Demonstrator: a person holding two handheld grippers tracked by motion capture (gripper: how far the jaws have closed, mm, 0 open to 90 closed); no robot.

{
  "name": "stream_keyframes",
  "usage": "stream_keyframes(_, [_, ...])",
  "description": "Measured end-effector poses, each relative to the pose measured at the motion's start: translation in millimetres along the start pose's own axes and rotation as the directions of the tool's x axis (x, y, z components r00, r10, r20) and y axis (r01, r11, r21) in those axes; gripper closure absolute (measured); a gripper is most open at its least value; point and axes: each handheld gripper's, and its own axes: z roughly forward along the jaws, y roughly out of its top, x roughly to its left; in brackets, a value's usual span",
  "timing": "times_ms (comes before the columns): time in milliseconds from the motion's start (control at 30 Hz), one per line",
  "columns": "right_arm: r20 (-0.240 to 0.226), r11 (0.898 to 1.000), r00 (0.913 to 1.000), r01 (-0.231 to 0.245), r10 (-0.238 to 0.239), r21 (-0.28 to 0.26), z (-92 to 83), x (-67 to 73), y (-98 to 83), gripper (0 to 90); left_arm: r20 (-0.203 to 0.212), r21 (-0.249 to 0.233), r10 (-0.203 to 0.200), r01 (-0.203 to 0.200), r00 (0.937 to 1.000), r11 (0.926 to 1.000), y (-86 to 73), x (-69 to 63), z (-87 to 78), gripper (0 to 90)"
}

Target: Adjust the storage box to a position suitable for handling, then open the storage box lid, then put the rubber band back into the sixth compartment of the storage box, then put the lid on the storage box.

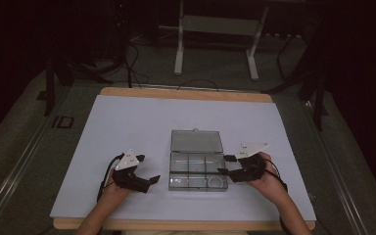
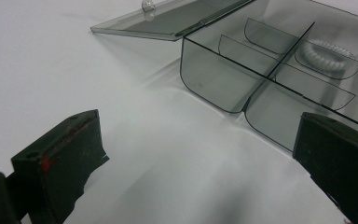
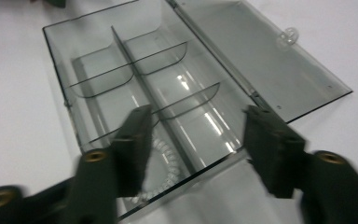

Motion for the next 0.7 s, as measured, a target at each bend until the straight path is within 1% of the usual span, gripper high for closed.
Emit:
stream_keyframes(33, [0.005,1.0,1.0,-0.003,0.003,-0.004,-0.3,-0.4,-0.3,35.4,0.0,0.001,-0.001,0.001,1.0,1.0,0.0,0.1,0.0,2.0])
stream_keyframes(100, [0.018,1.0,0.9998,-0.004,0.004,-0.017,-1.1,-1.5,-1.1,25.6,0.001,-0.001,-0.003,0.003,1.0,1.0,0.0,0.2,-0.1,2.0])
stream_keyframes(133, [0.014,1.0,0.9999,-0.007,0.007,-0.018,-1.6,-2.3,-1.6,21.1,0.0,-0.004,-0.003,0.003,1.0,1.0,-0.1,0.3,-0.2,2.0])
stream_keyframes(167, [0.014,0.999,0.9998,-0.015,0.015,-0.029,-2.0,-2.9,-2.0,17.8,0.0,-0.006,-0.004,0.004,1.0,1.0,-0.2,0.2,-0.3,2.0])
stream_keyframes(233, [0.006,0.998,0.9991,-0.042,0.042,-0.048,-2.7,-4.9,-2.8,13.8,-0.001,-0.006,-0.004,0.004,1.0,1.0,-0.2,0.2,-0.4,2.0])
stream_keyframes(333, [0.021,0.998,0.9988,-0.043,0.044,-0.047,-3.6,-7.8,-4.3,13.8,0.0,-0.001,-0.004,0.004,1.0,1.0,0.0,0.6,-0.1,2.0])
stream_keyframes(400, [0.012,0.995,0.9974,-0.071,0.072,-0.068,-5.0,-10.8,-5.4,13.9,-0.001,0.001,-0.004,0.004,1.0,1.0,0.1,0.6,-0.1,2.0])
stream_keyframes(433, [0.018,0.994,0.9971,-0.072,0.073,-0.077,-5.9,-11.7,-5.7,14.0,-0.001,0.001,-0.004,0.004,1.0,1.0,0.1,0.6,0.0,2.0])
stream_keyframes(533, [0.053,0.992,0.9965,-0.059,0.065,-0.112,-10.0,-13.9,-6.6,13.7,0.002,0.007,-0.003,0.003,1.0,1.0,0.7,0.5,0.8,2.0])
stream_keyframes(567, [0.071,0.99,0.9955,-0.054,0.063,-0.128,-11.7,-14.9,-6.9,13.5,0.001,0.007,0.001,-0.001,1.0,1.0,1.0,0.5,0.9,1.9])
stream_keyframes(600, [0.073,0.99,0.9955,-0.05,0.06,-0.133,-12.4,-15.6,-6.9,13.5,0.0,0.0,0.005,-0.005,1.0,1.0,1.5,0.6,0.7,2.0])
stream_keyframes(633, [0.07,0.989,0.9953,-0.056,0.066,-0.135,-13.4,-16.1,-7.0,13.3,0.003,-0.015,0.008,-0.008,1.0,0.9998,2.5,0.6,0.0,1.9])
stream_keyframes(700, [0.094,0.988,0.9931,-0.057,0.07,-0.144,-15.3,-16.7,-7.4,13.2,-0.002,-0.021,0.019,-0.019,0.9998,0.9996,5.3,0.8,-0.6,1.9])
